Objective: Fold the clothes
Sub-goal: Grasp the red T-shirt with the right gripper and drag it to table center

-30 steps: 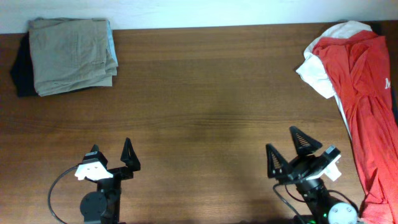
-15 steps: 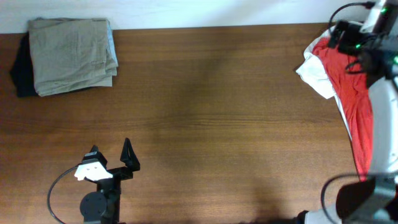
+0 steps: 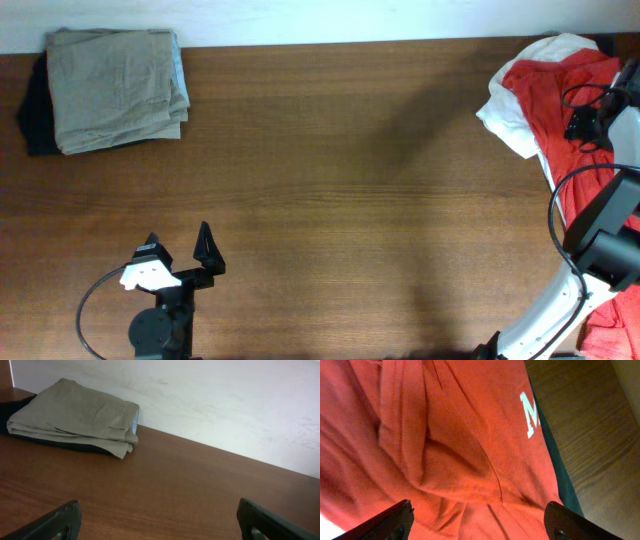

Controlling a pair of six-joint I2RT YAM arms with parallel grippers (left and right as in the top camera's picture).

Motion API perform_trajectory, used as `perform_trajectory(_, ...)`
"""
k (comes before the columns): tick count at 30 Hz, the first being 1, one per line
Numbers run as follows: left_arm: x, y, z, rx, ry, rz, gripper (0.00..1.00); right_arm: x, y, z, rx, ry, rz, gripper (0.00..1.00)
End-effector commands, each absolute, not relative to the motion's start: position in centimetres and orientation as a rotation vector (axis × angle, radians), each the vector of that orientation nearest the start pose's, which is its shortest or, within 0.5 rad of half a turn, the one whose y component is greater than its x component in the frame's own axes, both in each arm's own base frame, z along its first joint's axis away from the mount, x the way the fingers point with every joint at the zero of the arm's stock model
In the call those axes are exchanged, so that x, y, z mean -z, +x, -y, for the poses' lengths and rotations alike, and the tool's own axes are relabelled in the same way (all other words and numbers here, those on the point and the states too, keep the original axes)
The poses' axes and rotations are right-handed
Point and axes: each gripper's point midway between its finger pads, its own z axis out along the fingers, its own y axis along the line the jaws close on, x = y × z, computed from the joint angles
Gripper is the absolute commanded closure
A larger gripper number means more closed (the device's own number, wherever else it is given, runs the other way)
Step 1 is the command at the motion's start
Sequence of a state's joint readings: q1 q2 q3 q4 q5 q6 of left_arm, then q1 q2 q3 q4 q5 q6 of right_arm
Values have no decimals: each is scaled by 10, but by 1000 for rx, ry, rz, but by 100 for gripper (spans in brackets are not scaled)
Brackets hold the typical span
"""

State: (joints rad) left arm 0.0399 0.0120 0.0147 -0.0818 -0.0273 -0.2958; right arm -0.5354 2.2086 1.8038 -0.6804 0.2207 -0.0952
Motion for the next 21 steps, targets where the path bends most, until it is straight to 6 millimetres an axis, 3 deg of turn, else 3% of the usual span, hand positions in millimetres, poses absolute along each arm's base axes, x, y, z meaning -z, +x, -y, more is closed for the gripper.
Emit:
perform_trajectory(1, -156, 245, -16, 163, -299, -1626, 1, -62, 447, 319, 547, 611, -2638, 14)
perform_trajectory(4, -156, 245, -16, 163, -299, -1626, 1, -43, 444, 317, 562, 476, -2721, 14)
perform_trajectory(7, -156, 245, -16, 163, -299, -1626, 1, -40, 443, 318, 577, 413, -2747, 14)
perform_trajectory(8, -156, 246, -16, 163, -299, -1626, 1, -40, 443, 319, 578, 416, -2745, 18)
perform_trajectory(9, -156, 245, -16, 163, -299, -1626, 1, -40, 442, 320, 578, 420, -2743, 34)
perform_trajectory(10, -156, 245, -16, 163, -299, -1626, 1, -40, 441, 321, 579, 423, -2744, 39)
perform_trajectory(11, -156, 245, -16, 163, -299, -1626, 1, -40, 441, 321, 579, 423, -2745, 28)
perform_trajectory(15, -156, 245, -16, 163, -299, -1626, 1, -26, 438, 320, 567, 422, -2773, 25)
perform_trajectory(16, -156, 246, -16, 163, -299, -1626, 1, -24, 438, 320, 566, 422, -2776, 35)
perform_trajectory(18, -156, 246, -16, 163, -299, -1626, 1, -24, 439, 320, 568, 423, -2772, 38)
perform_trajectory(20, -156, 245, -16, 163, -299, -1626, 1, -25, 440, 321, 569, 430, -2766, 63)
perform_trajectory(21, -156, 245, -16, 163, -299, -1626, 1, -25, 440, 321, 566, 448, -2761, 70)
